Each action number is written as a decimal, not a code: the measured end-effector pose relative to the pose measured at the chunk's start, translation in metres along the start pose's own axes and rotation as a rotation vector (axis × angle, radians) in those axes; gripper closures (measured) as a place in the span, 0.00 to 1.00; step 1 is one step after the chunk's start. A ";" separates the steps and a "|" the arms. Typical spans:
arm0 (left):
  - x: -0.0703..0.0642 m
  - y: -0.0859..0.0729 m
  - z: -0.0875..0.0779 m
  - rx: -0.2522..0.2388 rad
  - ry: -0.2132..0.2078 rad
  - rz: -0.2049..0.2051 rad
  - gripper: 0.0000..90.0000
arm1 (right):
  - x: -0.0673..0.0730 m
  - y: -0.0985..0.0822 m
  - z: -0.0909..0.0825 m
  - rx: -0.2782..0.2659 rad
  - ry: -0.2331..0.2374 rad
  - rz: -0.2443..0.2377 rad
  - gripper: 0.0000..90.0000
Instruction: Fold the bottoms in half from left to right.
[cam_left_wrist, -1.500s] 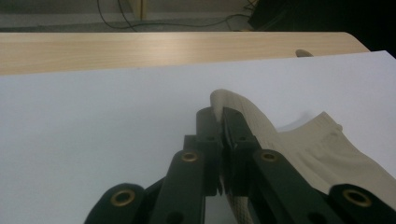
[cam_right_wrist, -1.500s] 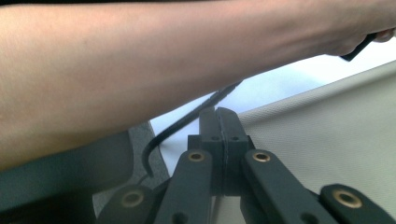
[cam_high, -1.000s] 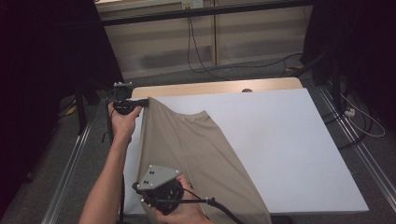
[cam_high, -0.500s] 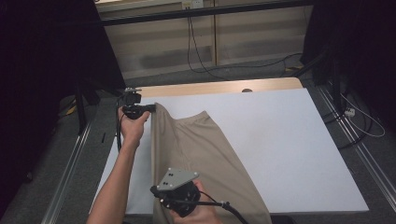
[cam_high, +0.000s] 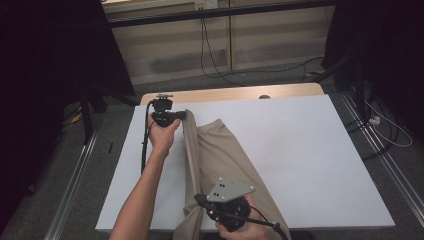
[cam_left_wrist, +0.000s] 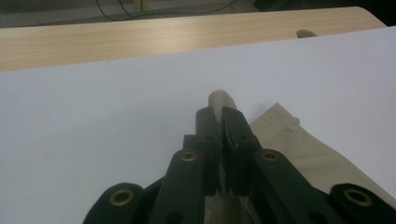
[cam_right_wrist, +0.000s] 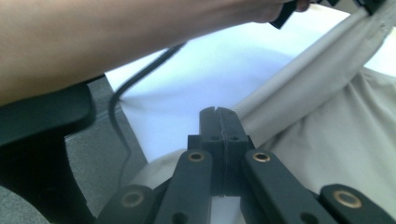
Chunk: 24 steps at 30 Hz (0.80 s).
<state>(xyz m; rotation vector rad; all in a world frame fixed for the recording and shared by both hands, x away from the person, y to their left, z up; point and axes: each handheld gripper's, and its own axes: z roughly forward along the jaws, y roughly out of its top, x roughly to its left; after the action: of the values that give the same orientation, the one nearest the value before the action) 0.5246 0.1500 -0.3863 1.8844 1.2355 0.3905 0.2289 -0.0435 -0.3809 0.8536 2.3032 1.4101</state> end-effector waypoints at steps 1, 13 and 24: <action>-0.001 -0.001 0.003 0.004 0.000 0.000 0.96 | -0.003 -0.003 -0.002 0.005 -0.006 0.005 1.00; -0.022 -0.004 0.040 0.067 0.005 0.019 0.95 | -0.042 -0.043 -0.026 0.038 -0.087 0.100 1.00; -0.045 -0.006 0.071 0.116 -0.011 0.027 0.93 | -0.059 -0.064 -0.040 0.088 -0.144 0.120 1.00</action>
<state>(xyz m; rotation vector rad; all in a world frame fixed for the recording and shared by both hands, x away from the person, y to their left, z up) 0.5456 0.0786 -0.4261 2.0004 1.2501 0.3288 0.2324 -0.1301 -0.4215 1.0983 2.2521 1.2566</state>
